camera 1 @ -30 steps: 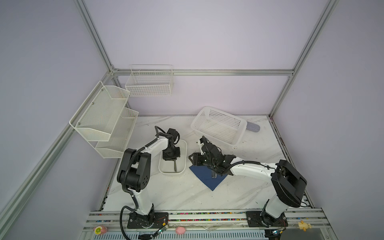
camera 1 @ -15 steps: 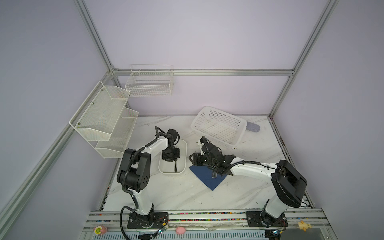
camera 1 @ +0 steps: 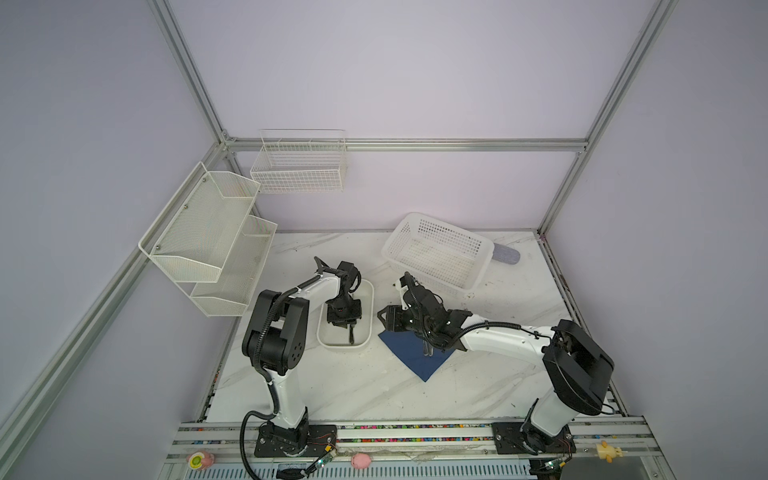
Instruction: Place the utensils on the paper napkin and roll it up
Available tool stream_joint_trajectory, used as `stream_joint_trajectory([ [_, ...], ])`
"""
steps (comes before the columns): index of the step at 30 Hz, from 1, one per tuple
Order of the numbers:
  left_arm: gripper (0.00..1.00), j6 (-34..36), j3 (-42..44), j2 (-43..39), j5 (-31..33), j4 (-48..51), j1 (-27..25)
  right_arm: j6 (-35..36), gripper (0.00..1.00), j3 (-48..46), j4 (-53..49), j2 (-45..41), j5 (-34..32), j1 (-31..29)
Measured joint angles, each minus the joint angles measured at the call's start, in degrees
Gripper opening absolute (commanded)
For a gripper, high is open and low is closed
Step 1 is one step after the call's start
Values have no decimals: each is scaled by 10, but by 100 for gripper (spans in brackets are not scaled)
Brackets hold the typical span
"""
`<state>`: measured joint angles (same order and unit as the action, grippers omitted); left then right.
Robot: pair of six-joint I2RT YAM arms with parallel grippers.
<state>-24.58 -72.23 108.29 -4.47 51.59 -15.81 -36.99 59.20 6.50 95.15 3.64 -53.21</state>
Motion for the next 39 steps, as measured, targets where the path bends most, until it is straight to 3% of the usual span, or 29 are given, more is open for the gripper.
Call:
stream_joint_trajectory([
  [6,6,1,0,3,-5,-8,0,0,56,0,0,0,-1,0],
  [26,7,-33,65,-83,45,-145,-4,0,56,-3,0,0,-12,0],
  [28,9,-33,65,-72,47,-160,-4,0,56,-6,0,0,-12,0],
  [33,26,-38,64,-52,49,-166,-4,0,56,-6,-2,0,-13,0],
  [39,33,-44,64,-64,54,-123,-4,0,56,-6,-2,0,-13,0],
])
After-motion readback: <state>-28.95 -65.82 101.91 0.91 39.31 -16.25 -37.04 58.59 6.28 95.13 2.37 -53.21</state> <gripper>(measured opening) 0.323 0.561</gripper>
